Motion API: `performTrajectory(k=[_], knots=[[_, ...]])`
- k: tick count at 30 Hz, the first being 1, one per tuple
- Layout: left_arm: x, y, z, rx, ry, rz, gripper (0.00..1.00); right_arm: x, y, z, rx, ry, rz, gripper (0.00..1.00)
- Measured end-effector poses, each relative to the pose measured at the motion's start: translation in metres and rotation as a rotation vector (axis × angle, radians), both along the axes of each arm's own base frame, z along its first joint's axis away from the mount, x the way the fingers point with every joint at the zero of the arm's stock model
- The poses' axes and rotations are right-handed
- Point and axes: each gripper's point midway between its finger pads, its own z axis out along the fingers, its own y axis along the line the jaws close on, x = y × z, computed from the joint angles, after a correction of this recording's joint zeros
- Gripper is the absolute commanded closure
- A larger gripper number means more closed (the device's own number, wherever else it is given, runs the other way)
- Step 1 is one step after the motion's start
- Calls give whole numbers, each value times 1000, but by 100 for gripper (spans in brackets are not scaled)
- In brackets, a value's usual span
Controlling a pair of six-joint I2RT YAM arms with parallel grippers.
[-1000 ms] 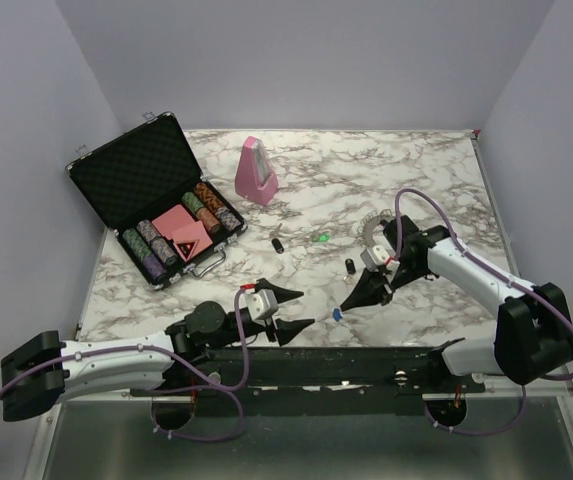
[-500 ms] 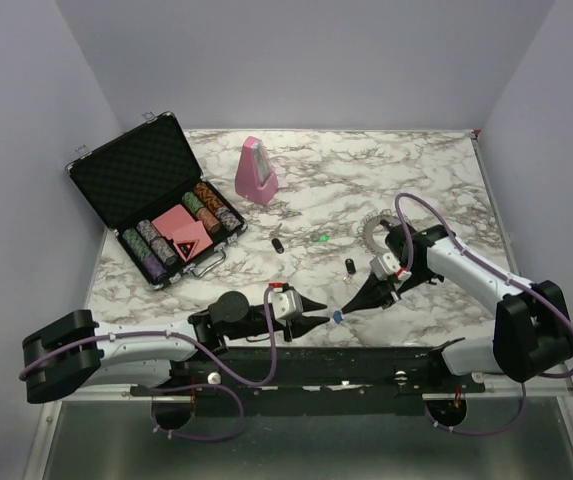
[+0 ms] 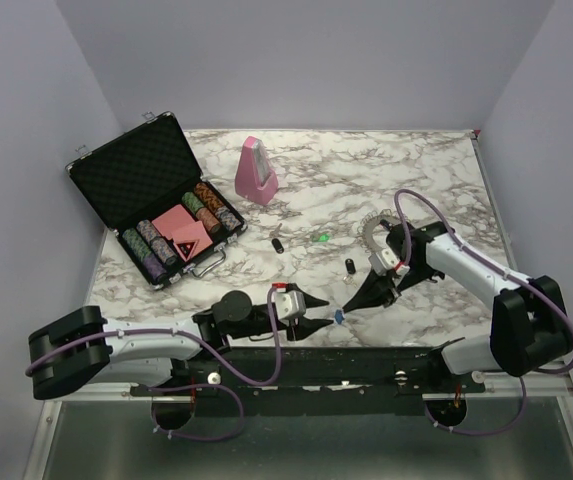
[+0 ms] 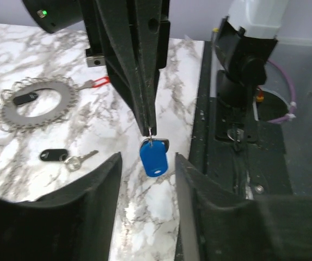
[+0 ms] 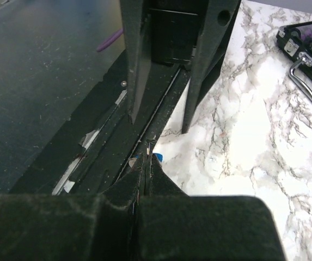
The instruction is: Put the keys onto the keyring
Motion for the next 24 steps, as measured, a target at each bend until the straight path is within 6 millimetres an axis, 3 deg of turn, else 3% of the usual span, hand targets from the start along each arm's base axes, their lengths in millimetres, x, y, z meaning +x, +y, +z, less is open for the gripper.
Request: performTrajectory(k=[6,12,15,19,24], knots=[[35,18,8,-36,71,166,37,27,-5,11,-28,59,-89,100],[81,38,13,-79,265,304,20,70,-26,22,-60,144,-279,100],[95,34,31,-109,324,318,1,92,-39,29,-101,169,-393,100],[119,27,55,-147,414,345,1,128,-59,34,-175,178,-600,100],[155,16,61,-133,558,355,5,166,-89,43,-196,241,-876,100]])
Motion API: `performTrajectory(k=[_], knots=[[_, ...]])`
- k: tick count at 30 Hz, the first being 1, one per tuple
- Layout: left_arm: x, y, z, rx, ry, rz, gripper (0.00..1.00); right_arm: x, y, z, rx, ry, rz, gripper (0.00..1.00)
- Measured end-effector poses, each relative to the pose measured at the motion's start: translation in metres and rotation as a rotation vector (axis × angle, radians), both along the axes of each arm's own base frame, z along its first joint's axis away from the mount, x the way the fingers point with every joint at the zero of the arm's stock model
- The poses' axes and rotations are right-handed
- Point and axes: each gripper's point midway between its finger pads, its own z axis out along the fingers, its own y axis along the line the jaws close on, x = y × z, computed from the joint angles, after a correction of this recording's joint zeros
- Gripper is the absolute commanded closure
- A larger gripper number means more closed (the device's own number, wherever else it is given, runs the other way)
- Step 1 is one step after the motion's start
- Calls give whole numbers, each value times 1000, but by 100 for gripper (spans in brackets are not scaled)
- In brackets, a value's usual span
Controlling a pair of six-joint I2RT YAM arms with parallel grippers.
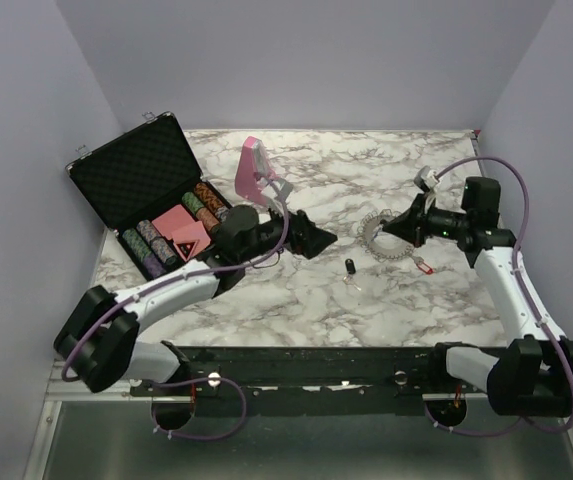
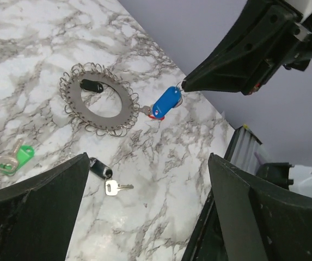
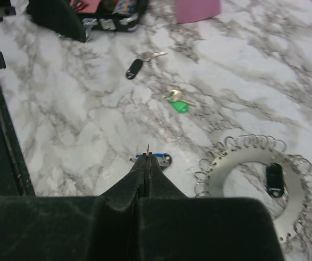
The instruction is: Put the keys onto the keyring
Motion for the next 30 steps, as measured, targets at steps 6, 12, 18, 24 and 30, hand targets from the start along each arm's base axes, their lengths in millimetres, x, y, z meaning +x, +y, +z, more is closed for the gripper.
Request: performTrajectory(k=[6,12,18,24,30], knots=[[41,-40,-19,13,260,-63,18,23,-38,18,33,1,-237,100],[58,-74,-64,88,512,-107,21,25,-43,34,61,-25,-283,100],[60,-86,-75,195,545,-123,21,26,-43,35,69,-20,-292,100],[49,-90,-88,268,492,-118,27,27,-46,33,63,-17,-308,100],[12,-87,-93,354,140,-149,25,30,-53,28,61,-6,-332,100]])
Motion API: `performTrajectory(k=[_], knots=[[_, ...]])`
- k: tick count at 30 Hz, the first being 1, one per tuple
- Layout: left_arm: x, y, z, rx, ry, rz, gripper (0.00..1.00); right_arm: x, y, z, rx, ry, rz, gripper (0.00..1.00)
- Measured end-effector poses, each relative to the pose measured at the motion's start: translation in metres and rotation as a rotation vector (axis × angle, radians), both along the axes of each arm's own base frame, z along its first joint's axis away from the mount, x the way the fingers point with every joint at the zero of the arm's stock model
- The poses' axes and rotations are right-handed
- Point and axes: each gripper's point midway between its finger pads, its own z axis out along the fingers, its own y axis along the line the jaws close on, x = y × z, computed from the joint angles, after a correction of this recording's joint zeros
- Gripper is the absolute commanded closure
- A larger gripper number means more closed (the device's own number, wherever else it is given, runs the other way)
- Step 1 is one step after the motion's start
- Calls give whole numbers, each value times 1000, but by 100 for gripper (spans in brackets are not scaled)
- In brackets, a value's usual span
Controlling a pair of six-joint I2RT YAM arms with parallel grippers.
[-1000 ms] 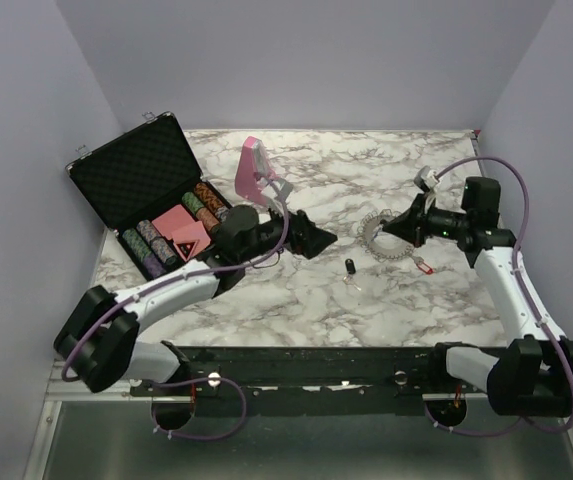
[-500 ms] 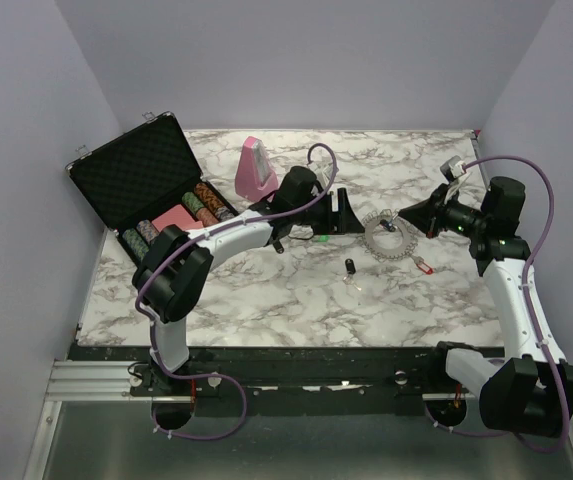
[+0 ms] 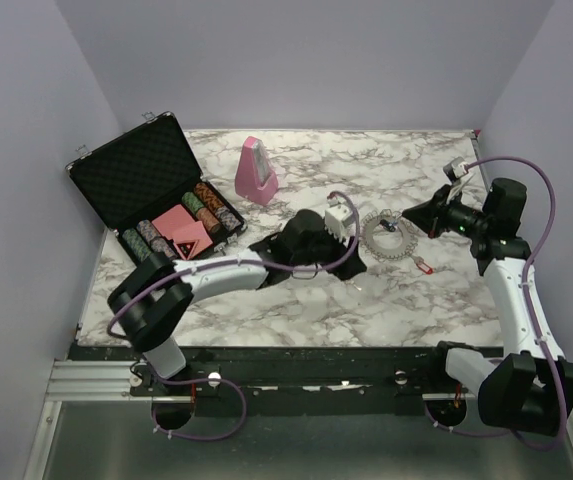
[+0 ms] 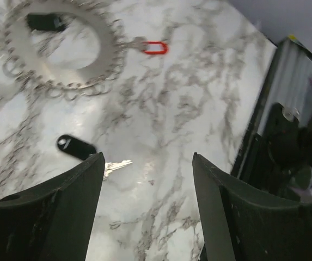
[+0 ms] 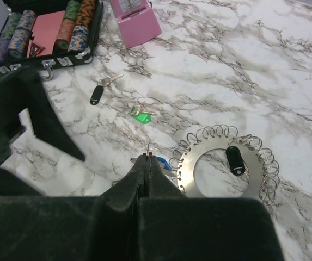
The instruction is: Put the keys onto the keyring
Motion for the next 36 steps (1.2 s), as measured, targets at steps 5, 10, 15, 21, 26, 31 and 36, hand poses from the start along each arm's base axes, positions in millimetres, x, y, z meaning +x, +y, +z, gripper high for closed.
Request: performTrajectory(k=[5,10,15,21,26,31,36], knots=[[-48,10,42,-163,-273,-141,1,2,-2,-4,-1,9,-5,100],[-2,49,74,-383,-305,-27,1,4,-6,-8,-7,15,-12,100],[14,56,77,-417,-261,-14,1,6,-10,-13,-7,26,-23,100],[22,29,105,-305,-245,-54,1,8,-13,-17,-10,36,-32,100],[19,19,95,-174,-254,-78,1,11,-17,-20,-23,41,-48,100],[14,22,62,-54,-218,-110,1,15,-27,-23,-38,45,-88,100],[23,14,55,10,-190,-126,3,18,-38,-27,-45,56,-130,100]])
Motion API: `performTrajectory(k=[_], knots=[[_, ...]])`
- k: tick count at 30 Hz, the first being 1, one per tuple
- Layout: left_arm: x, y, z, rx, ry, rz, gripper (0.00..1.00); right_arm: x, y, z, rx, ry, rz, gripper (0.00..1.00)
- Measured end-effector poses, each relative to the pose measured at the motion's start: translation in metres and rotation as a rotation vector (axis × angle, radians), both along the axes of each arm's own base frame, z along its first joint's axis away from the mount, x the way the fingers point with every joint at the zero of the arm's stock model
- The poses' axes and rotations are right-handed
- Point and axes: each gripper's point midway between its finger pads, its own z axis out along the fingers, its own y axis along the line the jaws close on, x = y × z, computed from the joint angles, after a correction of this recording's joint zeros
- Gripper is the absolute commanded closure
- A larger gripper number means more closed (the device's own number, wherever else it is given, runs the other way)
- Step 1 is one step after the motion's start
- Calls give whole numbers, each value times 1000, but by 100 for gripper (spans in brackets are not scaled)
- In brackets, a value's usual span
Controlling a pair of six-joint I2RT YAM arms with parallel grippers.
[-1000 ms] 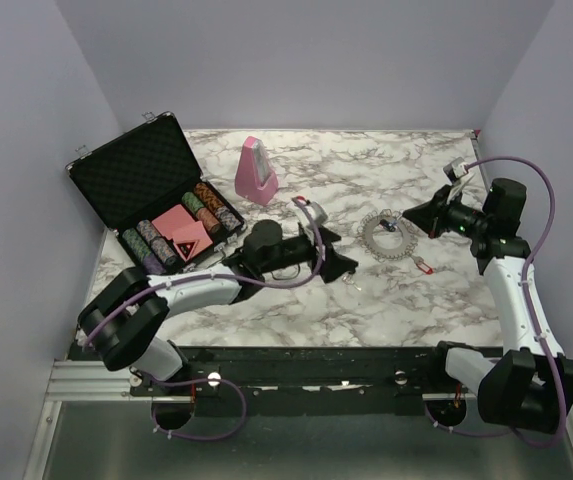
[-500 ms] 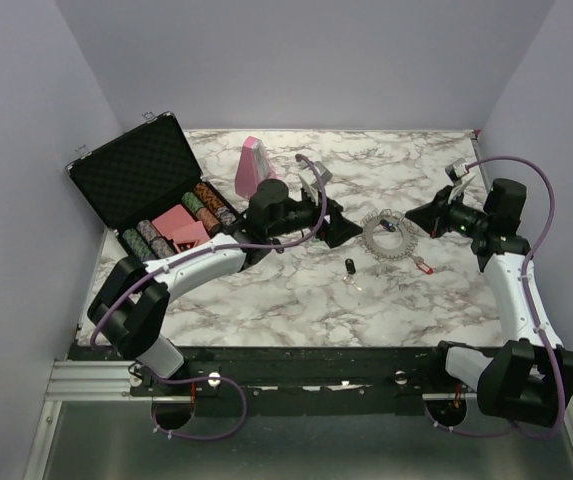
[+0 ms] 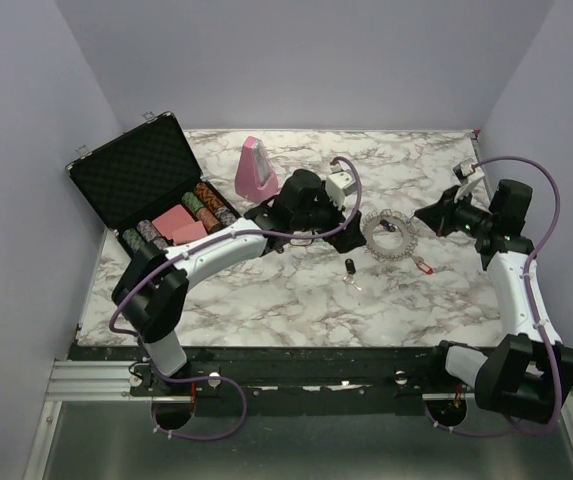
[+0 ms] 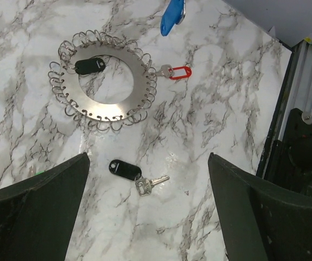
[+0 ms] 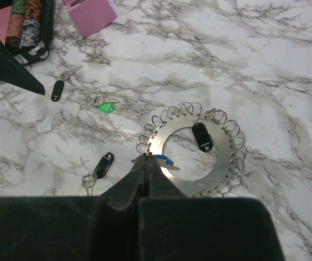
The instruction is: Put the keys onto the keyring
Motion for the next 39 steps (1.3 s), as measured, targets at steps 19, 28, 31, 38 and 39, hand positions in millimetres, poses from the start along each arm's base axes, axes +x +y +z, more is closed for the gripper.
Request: performTrajectory(k=[19,28,31,38,39], knots=[[15,-61,-70,267,178,109,40,7,-16,-14,-3,50,-69,100],[31,-70,-97,328,231,189,49,9,-19,-20,7,81,-96,100],[33,-72,-102,335,245,203,52,10,-20,-21,10,88,-102,99],[36,-78,-109,336,263,219,57,11,-22,-24,18,103,-114,100],[37,-79,-112,337,266,224,57,11,-23,-25,19,106,-115,100]])
